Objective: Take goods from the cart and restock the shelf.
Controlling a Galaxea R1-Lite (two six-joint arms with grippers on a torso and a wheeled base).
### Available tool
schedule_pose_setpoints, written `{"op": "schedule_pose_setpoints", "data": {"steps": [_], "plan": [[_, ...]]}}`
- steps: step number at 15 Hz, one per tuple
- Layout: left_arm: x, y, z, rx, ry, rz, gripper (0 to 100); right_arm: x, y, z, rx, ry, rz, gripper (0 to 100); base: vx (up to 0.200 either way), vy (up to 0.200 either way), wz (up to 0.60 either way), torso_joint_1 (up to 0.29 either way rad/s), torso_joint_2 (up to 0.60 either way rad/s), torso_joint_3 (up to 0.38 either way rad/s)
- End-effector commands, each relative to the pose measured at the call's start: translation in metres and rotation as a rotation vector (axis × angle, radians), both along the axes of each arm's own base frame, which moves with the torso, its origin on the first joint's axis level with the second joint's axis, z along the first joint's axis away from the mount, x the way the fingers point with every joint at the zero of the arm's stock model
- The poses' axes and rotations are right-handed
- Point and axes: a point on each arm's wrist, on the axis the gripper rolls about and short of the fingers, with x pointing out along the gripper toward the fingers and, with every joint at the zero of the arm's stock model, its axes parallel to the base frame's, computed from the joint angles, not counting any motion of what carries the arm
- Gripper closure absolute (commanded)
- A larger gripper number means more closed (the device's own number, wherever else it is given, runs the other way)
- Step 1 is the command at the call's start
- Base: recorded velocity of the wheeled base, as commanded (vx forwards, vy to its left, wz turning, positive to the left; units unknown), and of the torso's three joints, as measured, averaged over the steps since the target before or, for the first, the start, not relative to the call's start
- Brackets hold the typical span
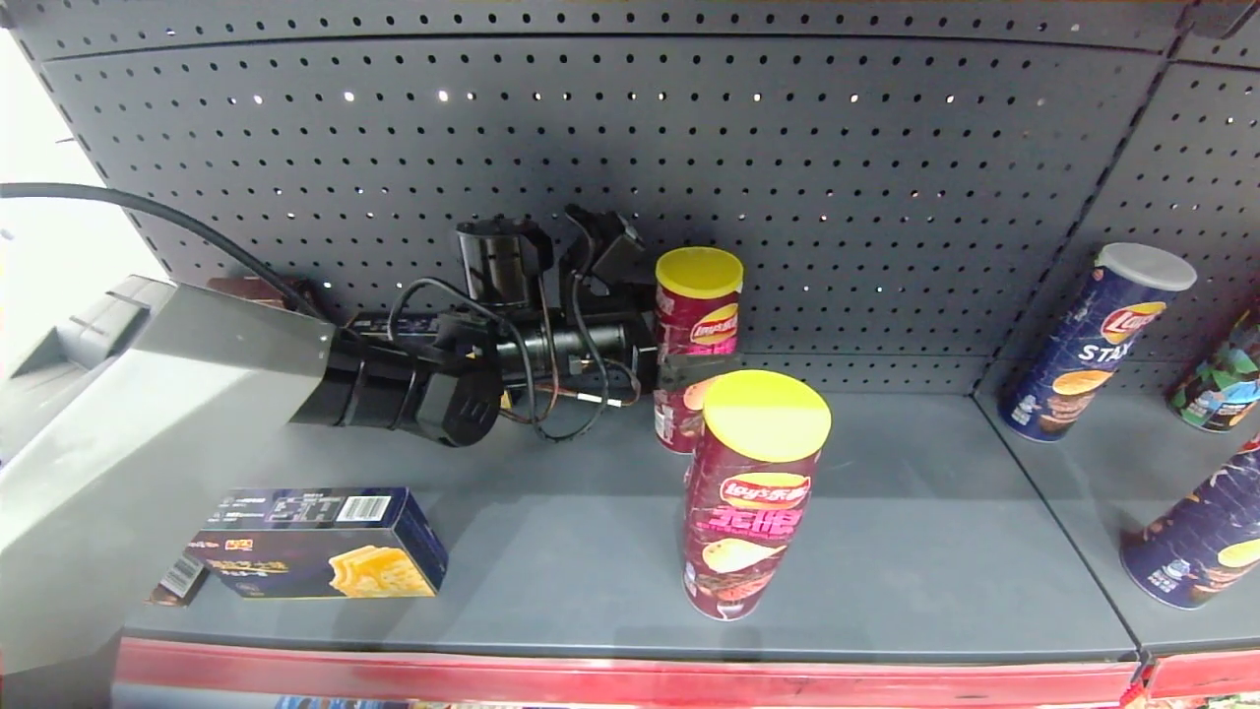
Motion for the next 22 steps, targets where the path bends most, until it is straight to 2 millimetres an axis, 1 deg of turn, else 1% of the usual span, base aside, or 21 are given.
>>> {"op": "schedule_pose_setpoints", "data": {"steps": [1, 3, 4, 5, 6, 7, 9, 10, 12, 14, 16, 18, 20, 22], "plan": [[-0.011, 0.008, 0.015, -0.006, -0.014, 0.006, 0, 0.0, 0.0, 0.0, -0.001, 0.001, 0.0, 0, 0.0, 0.0, 0.0, 0.0, 0.0, 0.0], [-0.017, 0.014, 0.018, -0.004, -0.008, 0.012, 0, 0.0, 0.0, 0.0, -0.001, 0.001, 0.0, 0, 0.0, 0.0, 0.0, 0.0, 0.0, 0.0], [-0.023, 0.022, 0.022, 0.002, 0.004, 0.024, 0, 0.0, 0.0, 0.0, -0.001, 0.001, 0.0, 0, 0.0, 0.0, 0.0, 0.0, 0.0, 0.0], [-0.025, 0.023, 0.022, 0.005, 0.011, 0.026, 0, 0.0, 0.0, 0.0, -0.001, 0.001, 0.0, 0, 0.0, 0.0, 0.0, 0.0, 0.0, 0.0], [-0.031, 0.029, 0.028, 0.013, 0.03, 0.033, 0, 0.0, 0.0, 0.0, -0.001, 0.003, 0.0, 0, 0.0, 0.0, 0.0, 0.0, 0.0, 0.0], [-0.035, 0.036, 0.031, 0.023, 0.052, 0.056, 0, 0.0, 0.0, 0.0, -0.001, 0.001, 0.0, 0, 0.0, 0.0, 0.0, 0.0, 0.0, 0.0], [-0.043, 0.041, 0.037, 0.036, 0.071, 0.084, 0, 0.0, 0.0, 0.0, -0.001, 0.001, 0.0, 0, 0.0, 0.0, 0.0, 0.0, 0.0, 0.0], [-0.049, 0.044, 0.041, 0.058, 0.055, 0.127, 0, 0.0, 0.0, 0.0, -0.001, 0.001, 0.0, 0, 0.0, 0.0, 0.0, 0.0, 0.0, 0.0], [-0.056, 0.05, 0.037, 0.132, 0.03, 0.151, 0, 0.0, 0.0, 0.0, -0.001, 0.001, 0.0, 0, 0.0, 0.0, 0.0, 0.0, 0.0, 0.0], [-0.057, 0.05, 0.03, 0.196, 0.012, 0.207, 0, 0.0, 0.0, 0.0, -0.001, 0.001, 0.0, 0, 0.0, 0.0, 0.0, 0.0, 0.0, 0.0], [-0.058, 0.044, 0.031, 0.207, -0.006, 0.246, 0, 0.0, 0.0, 0.0, -0.001, 0.001, 0.0, 0, 0.0, 0.0, 0.0, 0.0, 0.0, 0.0], [-0.056, 0.037, 0.027, 0.218, -0.007, 0.277, 0, 0.0, 0.0, 0.0, -0.001, 0.001, 0.0, 0, 0.0, 0.0, 0.0, 0.0, 0.0, 0.0], [-0.055, 0.034, 0.024, 0.225, -0.003, 0.285, 0, 0.0, 0.0, 0.0, -0.001, 0.001, 0.0, 0, 0.0, 0.0, 0.0, 0.0, 0.0, 0.0], [-0.05, 0.032, 0.02, 0.237, 0.001, 0.325, 0, 0.0, 0.0, 0.0, -0.001, 0.001, 0.0, 0, 0.0, 0.0, 0.0, 0.0, 0.0, 0.0]]}}
